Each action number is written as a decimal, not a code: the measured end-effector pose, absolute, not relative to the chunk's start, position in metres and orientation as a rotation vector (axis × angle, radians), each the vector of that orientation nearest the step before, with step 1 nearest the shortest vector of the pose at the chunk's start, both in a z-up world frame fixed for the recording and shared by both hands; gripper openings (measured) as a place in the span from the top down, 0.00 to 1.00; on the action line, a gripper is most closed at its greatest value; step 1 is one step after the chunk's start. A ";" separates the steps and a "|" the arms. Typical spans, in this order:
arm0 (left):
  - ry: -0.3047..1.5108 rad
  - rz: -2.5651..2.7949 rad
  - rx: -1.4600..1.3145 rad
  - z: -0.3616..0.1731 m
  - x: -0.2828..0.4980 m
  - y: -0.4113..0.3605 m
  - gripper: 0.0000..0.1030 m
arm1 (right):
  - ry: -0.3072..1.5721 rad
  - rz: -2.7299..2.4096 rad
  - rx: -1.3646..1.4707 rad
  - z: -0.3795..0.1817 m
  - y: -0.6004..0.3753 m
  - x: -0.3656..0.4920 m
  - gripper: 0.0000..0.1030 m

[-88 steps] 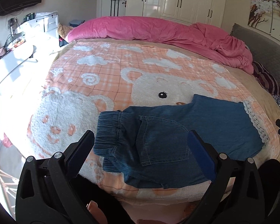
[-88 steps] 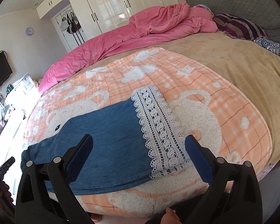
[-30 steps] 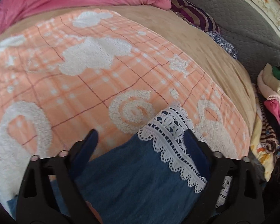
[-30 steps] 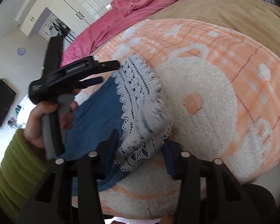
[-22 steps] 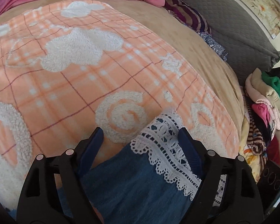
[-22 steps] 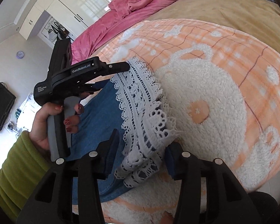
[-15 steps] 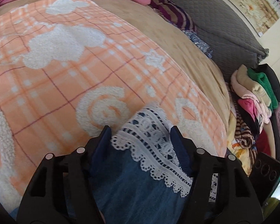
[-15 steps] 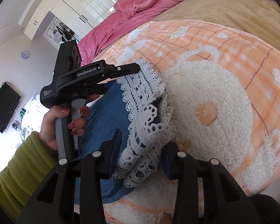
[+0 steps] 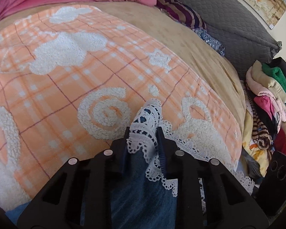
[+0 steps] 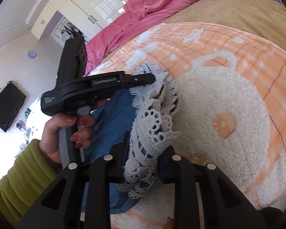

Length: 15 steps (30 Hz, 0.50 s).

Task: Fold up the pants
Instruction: 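Grasp the lace hem edge with the left tool and lift it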

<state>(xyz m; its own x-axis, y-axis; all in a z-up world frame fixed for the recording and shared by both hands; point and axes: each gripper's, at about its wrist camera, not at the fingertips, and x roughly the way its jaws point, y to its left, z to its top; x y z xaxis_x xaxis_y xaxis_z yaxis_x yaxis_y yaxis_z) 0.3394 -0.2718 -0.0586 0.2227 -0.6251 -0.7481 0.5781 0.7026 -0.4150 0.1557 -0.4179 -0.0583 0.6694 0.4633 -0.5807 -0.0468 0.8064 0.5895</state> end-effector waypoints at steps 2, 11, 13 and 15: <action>1.029 -0.846 -0.102 -0.051 0.337 -0.262 0.84 | 0.771 0.344 0.575 -0.055 -0.416 0.155 0.80; 0.851 -0.889 -0.252 0.001 0.312 -0.176 0.85 | 0.594 0.555 0.346 -0.007 -0.358 0.130 0.80; 0.805 -0.866 -0.234 0.008 0.298 -0.153 0.84 | 0.566 0.618 0.260 0.005 -0.328 0.124 0.80; 0.784 -0.821 -0.227 0.009 0.288 -0.131 0.79 | 0.571 0.665 0.158 0.009 -0.294 0.121 0.80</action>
<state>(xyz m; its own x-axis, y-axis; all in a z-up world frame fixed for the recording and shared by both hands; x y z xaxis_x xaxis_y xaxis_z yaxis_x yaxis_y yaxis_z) 0.2879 -0.1313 0.0093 0.4243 -0.7291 -0.5370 0.5705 0.6757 -0.4668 0.1212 -0.2944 0.0087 0.6406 0.6231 -0.4488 -0.5385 0.7812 0.3159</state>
